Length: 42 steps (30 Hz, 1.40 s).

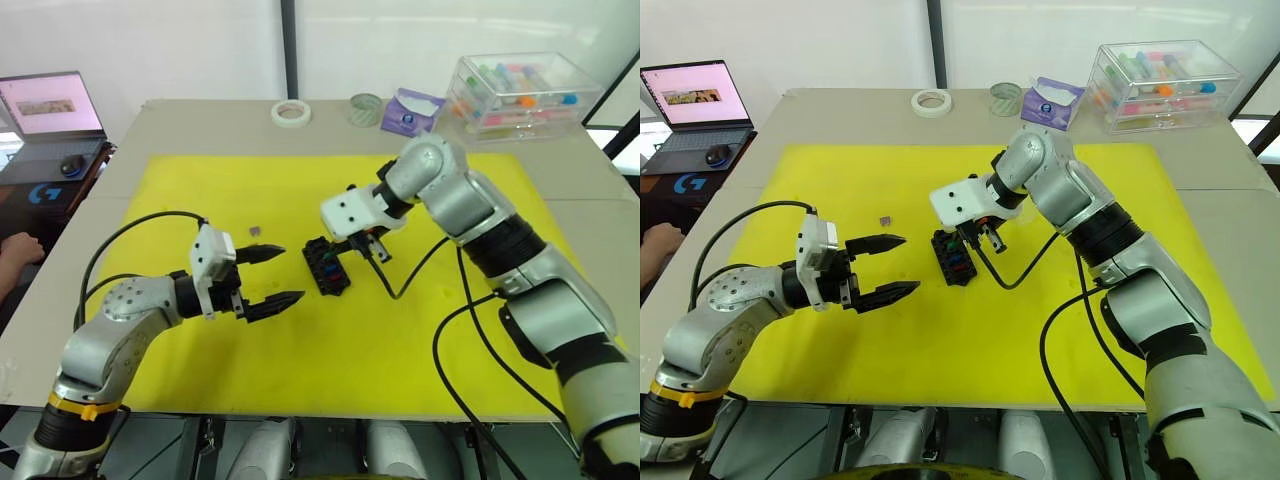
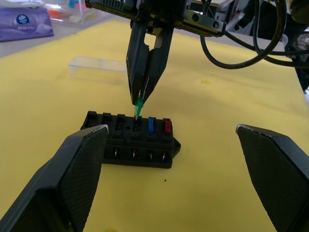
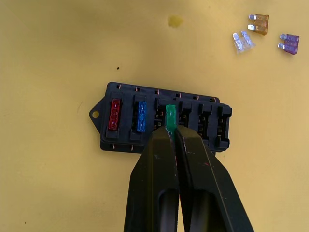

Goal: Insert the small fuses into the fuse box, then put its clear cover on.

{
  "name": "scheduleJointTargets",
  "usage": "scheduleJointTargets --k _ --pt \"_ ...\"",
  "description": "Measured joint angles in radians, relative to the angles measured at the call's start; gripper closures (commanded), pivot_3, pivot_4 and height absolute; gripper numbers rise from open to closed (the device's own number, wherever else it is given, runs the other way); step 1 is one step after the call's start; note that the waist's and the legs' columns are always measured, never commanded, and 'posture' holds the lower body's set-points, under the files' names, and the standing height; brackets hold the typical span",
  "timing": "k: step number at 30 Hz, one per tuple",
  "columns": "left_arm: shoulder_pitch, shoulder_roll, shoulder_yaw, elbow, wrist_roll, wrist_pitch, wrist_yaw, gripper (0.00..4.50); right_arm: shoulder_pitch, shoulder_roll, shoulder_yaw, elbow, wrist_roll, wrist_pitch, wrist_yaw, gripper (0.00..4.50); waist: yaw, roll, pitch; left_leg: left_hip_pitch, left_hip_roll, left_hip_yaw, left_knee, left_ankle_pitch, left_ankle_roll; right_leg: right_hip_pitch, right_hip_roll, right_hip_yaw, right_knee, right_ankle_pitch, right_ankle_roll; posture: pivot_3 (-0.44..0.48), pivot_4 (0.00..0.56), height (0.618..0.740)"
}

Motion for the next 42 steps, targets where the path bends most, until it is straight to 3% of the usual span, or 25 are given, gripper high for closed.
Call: scheduleJointTargets --k 42 --pt "0.005 -0.019 0.0 0.0 0.035 -0.003 -0.001 0.03 0.014 0.058 0.0 0.068 -0.068 -0.044 0.012 4.5 -0.001 0.0 0.0 0.0 0.0 0.0 0.001 0.0 0.0 0.0 0.0 0.0 0.001 0.0 0.0 0.0 0.15 0.74"
